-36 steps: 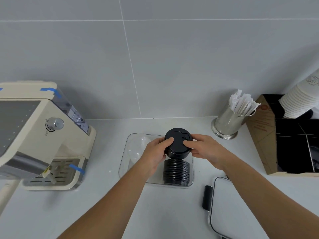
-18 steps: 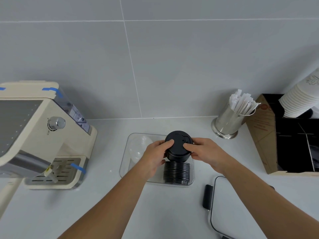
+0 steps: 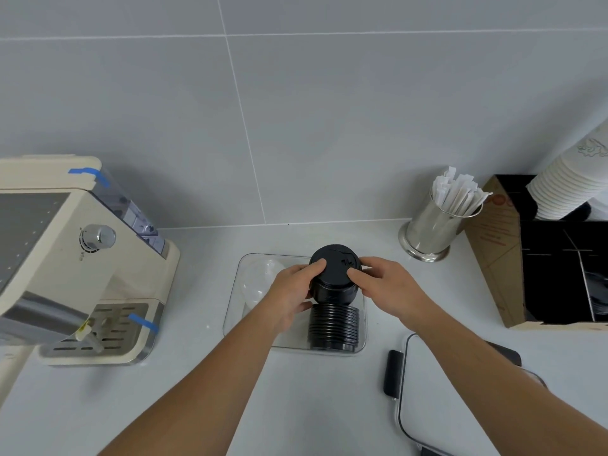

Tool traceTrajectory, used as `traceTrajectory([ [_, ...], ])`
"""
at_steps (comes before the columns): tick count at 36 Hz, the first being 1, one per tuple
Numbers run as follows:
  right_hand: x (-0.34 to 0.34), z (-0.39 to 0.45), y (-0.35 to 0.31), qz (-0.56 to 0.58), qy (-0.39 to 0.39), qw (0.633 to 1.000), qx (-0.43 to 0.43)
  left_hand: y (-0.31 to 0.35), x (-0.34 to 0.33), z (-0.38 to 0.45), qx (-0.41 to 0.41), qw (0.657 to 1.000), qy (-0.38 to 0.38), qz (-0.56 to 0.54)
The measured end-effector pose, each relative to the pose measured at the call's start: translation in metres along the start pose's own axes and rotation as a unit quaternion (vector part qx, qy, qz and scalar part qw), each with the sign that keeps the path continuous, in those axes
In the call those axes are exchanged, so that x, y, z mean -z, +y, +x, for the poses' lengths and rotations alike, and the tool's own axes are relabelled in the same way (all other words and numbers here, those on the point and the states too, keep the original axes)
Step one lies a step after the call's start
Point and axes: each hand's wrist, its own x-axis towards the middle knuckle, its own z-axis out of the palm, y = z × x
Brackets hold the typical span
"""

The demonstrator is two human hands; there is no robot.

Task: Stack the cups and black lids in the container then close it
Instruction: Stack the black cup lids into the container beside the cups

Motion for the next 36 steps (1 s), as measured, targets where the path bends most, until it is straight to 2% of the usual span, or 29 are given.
traceTrajectory([
  [7,0.0,-0.001,0.002,-0.019,0.015,1.0,-0.003,-0.002,0.0,0.007,-0.006,1.0,-0.003,0.005],
  [10,-0.001,-0.004,0.006,-0.031,0.051,0.998,-0.003,-0.003,0.0,0.008,-0.005,1.0,-0.002,0.009],
  [13,-0.003,-0.013,0.01,-0.077,0.107,0.991,0.034,-0.002,0.001,0.008,-0.005,1.0,-0.002,0.013],
  [15,-0.006,-0.024,0.014,-0.11,0.118,0.985,0.067,-0.002,0.0,0.008,-0.006,1.0,-0.002,0.014],
  [21,-0.029,-0.05,0.032,-0.24,0.057,0.954,0.171,-0.003,0.0,0.008,-0.015,1.0,-0.002,0.015],
  [32,-0.047,-0.054,0.043,-0.323,0.02,0.928,0.187,-0.003,0.001,0.011,-0.024,0.999,-0.006,0.021],
  [36,-0.048,-0.055,0.045,-0.314,0.019,0.931,0.187,-0.002,0.002,0.01,-0.029,0.999,-0.011,0.012],
])
